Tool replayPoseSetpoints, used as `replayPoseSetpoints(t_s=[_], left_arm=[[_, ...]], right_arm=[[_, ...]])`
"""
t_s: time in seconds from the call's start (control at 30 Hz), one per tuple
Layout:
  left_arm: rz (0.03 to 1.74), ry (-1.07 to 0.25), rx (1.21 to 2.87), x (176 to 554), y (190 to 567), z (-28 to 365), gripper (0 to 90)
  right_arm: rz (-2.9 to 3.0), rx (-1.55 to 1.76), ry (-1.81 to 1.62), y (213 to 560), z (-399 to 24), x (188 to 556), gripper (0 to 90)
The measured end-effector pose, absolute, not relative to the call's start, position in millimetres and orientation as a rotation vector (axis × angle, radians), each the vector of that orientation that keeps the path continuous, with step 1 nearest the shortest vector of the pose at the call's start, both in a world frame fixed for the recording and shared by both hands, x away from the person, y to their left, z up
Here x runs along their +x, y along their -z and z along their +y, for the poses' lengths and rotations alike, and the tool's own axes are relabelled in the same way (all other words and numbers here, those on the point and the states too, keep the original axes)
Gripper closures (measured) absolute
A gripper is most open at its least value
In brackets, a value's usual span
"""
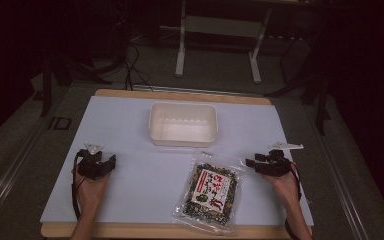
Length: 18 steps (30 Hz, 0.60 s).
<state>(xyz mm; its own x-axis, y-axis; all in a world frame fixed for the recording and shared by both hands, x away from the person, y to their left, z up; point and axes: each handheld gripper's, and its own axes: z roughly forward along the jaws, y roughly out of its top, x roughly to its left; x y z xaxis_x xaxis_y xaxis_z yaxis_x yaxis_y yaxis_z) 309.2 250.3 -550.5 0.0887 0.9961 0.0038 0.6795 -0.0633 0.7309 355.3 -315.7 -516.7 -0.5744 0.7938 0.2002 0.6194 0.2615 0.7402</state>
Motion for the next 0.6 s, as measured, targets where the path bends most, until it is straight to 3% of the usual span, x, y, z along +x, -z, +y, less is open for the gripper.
replayPoseSetpoints(t_s=[0.6], left_arm=[[1.655,-0.717,1.801,309,551,250,45.2]], right_arm=[[2.452,1.332,-1.251,530,-299,367,41.4]])
